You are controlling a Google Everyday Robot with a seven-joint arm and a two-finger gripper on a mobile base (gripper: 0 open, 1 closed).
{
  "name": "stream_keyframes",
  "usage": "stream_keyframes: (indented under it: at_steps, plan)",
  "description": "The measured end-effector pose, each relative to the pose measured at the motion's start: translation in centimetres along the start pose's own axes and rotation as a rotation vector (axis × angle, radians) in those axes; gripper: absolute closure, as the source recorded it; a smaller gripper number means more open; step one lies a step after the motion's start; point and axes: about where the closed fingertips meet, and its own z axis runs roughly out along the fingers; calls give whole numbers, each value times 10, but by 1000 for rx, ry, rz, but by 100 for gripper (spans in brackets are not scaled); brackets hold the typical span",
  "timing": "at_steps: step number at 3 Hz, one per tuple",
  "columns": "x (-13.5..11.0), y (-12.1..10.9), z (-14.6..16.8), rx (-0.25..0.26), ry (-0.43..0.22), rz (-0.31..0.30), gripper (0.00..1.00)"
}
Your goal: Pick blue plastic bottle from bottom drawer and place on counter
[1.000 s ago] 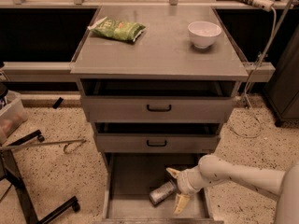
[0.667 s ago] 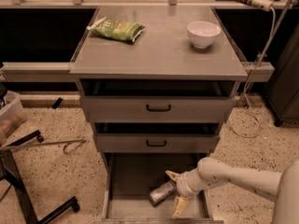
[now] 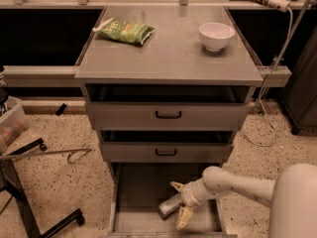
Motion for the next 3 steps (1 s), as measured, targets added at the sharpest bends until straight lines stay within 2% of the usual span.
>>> stream_keyframes:
  at_steps: [2, 3]
  plan:
    - [17, -42, 45, -4, -76, 19, 0]
    - [32, -54, 64, -31, -67, 38, 0]
